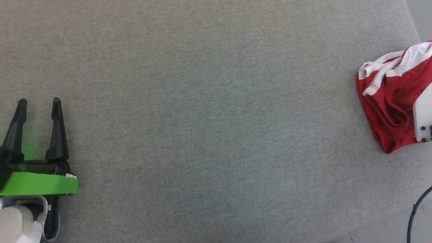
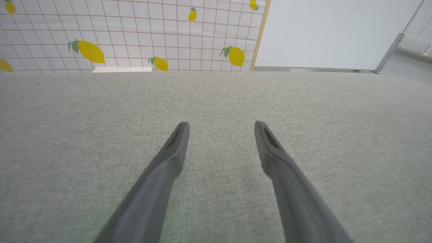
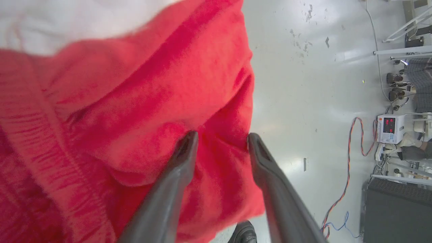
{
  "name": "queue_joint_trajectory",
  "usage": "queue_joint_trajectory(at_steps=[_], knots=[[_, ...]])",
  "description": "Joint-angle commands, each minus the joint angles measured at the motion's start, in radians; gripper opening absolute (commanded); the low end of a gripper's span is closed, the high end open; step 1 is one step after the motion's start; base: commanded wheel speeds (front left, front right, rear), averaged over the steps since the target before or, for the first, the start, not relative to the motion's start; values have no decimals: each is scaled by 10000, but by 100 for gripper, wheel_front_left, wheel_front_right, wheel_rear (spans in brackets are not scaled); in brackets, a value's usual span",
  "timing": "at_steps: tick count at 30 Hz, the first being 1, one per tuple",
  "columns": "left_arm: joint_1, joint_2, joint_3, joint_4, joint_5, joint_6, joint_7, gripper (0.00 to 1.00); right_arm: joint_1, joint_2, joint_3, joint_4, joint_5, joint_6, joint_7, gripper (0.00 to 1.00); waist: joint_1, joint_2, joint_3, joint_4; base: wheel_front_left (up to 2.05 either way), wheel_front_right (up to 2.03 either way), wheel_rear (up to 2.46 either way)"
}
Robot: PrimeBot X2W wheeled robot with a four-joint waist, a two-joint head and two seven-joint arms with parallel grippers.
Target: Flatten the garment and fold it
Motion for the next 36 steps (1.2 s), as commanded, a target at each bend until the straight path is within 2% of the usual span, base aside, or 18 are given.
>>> queue_joint_trajectory(at_steps=[1, 6, 11, 18, 24, 29, 36], knots=[[-87, 17, -33, 72, -16, 16, -81, 100, 164, 179, -184, -113, -159, -17, 146, 100, -2, 100, -279, 86, 0, 0, 0], [32, -217, -206, 431, 38, 86, -201, 100, 56, 624, -577, -716, -198, -17, 108, 100, -2, 100, -1155, 176, 0, 0, 0], [228, -613, -294, 837, 102, 274, -345, 100, -507, 1392, -704, -1636, 903, -17, -1469, 100, -2, 100, -2285, 430, 0, 0, 0], [328, -1224, -382, 1122, 104, 422, -446, 100, -300, 1897, 243, -2492, 2569, -17, -3836, 100, -2, 100, -3492, 1229, 0, 0, 0], [301, -1555, -282, 1214, 177, 624, -467, 100, 446, 2405, 1040, -3148, 3363, -17, -6108, 100, -2, 100, -4104, 2042, 0, 0, 0], [149, -1772, -261, 1265, 246, 714, -472, 100, 1236, 2540, 1496, -3096, 4074, -17, -7465, 100, -2, 100, -4393, 2718, 0, 0, 0], [-43, -2019, -362, 1522, 349, 763, -473, 100, 2078, 2547, 1832, -2185, 4915, -17, -9108, 100, -2, 100, -4673, 3331, 0, 0, 0]])
